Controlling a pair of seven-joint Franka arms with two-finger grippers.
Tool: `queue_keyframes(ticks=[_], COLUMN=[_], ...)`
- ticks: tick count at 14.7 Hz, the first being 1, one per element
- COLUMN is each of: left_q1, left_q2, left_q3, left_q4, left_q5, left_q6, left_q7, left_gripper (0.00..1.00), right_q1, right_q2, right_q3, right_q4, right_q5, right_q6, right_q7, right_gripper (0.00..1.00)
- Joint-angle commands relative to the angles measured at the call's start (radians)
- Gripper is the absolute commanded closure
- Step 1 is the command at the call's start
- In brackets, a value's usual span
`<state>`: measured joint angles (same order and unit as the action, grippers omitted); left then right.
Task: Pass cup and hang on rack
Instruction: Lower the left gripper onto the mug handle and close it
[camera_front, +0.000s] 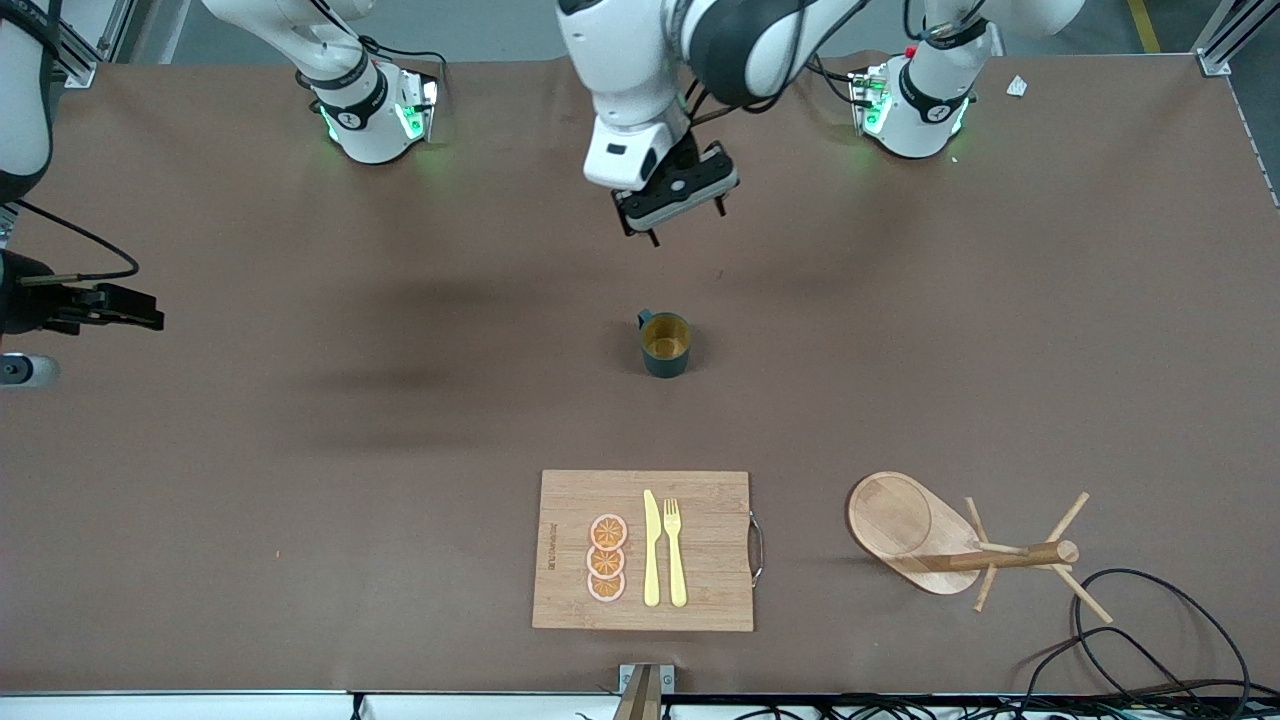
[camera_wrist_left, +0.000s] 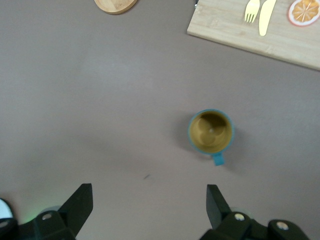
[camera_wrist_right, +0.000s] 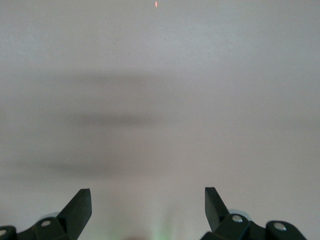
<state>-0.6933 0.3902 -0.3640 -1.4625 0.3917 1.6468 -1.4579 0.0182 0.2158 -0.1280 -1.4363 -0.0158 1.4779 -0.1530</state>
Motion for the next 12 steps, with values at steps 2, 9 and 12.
queue_keyframes(ticks=[2,9,12], left_q1=[-0.078,-0.196,-0.212], left_q2=[0.15,0.285,0.337], left_q3=[0.011,0.02,0.019], left_q4=[0.128,0.137,0.134], left_q5=[0.12,0.303,0.364], left_q6=[0.03,0.126,0.126], left_q7=[-0.094,-0.322,-0.502], left_gripper=[0.0,0.0,0.0], right_q1=[-0.009,-0.015,-0.029], right_q2=[0.0,0.002,0.002], right_q3=[0.024,0.027,0.025], right_q4=[0.042,0.05,0.048], right_q5=[-0.024,-0.004,0.022], right_q6=[-0.027,-0.034,-0.094], right_q7=[0.001,-0.002,-0.005], right_gripper=[0.0,0.0,0.0])
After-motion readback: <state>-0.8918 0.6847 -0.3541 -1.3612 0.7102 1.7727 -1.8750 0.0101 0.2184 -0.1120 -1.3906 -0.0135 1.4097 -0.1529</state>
